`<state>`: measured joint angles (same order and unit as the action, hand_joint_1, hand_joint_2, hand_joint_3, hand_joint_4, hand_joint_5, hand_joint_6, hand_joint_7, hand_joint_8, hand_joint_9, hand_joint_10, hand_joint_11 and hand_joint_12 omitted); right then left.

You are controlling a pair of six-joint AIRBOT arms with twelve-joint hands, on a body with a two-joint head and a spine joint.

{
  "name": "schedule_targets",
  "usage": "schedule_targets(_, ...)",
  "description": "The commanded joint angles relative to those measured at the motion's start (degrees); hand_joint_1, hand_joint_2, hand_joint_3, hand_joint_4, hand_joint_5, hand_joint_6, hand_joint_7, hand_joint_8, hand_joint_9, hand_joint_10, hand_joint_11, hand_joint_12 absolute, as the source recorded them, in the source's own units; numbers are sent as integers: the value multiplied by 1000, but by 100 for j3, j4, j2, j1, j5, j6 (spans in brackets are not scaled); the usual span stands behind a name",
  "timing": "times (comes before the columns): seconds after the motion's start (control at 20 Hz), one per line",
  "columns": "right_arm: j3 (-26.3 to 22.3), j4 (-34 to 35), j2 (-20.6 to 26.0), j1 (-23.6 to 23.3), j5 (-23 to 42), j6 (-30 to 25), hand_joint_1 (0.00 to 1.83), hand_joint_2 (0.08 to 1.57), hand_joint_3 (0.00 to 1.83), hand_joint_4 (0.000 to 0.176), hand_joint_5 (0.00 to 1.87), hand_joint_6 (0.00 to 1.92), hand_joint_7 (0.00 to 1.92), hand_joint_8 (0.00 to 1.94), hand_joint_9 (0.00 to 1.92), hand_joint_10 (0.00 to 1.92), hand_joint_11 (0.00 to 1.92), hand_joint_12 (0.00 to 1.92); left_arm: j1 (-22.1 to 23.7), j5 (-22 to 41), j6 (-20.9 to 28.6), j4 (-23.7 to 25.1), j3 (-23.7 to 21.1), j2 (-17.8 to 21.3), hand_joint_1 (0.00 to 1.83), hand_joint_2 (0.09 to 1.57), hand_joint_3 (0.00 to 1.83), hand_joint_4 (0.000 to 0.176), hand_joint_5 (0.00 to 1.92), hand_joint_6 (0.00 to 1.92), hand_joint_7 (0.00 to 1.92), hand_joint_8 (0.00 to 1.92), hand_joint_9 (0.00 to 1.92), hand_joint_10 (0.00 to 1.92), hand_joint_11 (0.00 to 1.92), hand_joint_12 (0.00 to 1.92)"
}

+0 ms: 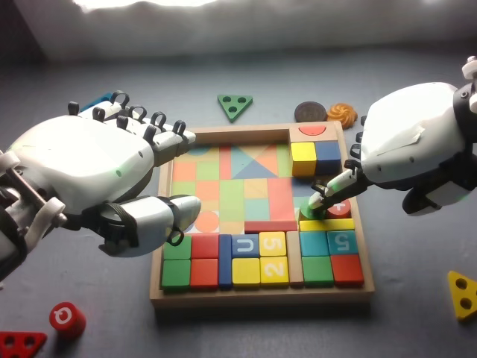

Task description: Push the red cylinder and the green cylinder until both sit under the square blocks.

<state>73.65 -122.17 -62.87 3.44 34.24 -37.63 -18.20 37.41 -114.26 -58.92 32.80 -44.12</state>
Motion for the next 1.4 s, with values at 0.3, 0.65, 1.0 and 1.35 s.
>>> schedule_targets(0.3,-10,229,127,-128,-64,-90,1738,1341,0,0,350,13,1677,1941,1831,1921,1862,1921,47,413,-8,270,-15,48,0,1451,1,0,215,3,252,7,227,4,0,504)
schedule_targets(0.65,-8,342,110,-411,-367,-115,1715,1339,0,0,400,25,1621,1941,1806,1921,1851,1921,46,413,-8,256,-12,48,0,1450,0,0,213,7,238,6,210,5,0,498)
schedule_targets(1.0,-8,435,242,-457,-536,-1320,1722,1349,0,0,466,45,1619,1941,1784,1921,1817,1921,13,413,-19,254,-5,42,0,1449,0,0,215,3,253,4,229,6,0,529)
schedule_targets(1.35,-10,1405,579,-509,-277,-672,1682,1367,0,0,357,2,1654,1941,1813,1921,1826,1921,39,412,-14,250,-6,42,0,1447,0,0,223,8,253,8,227,10,0,538)
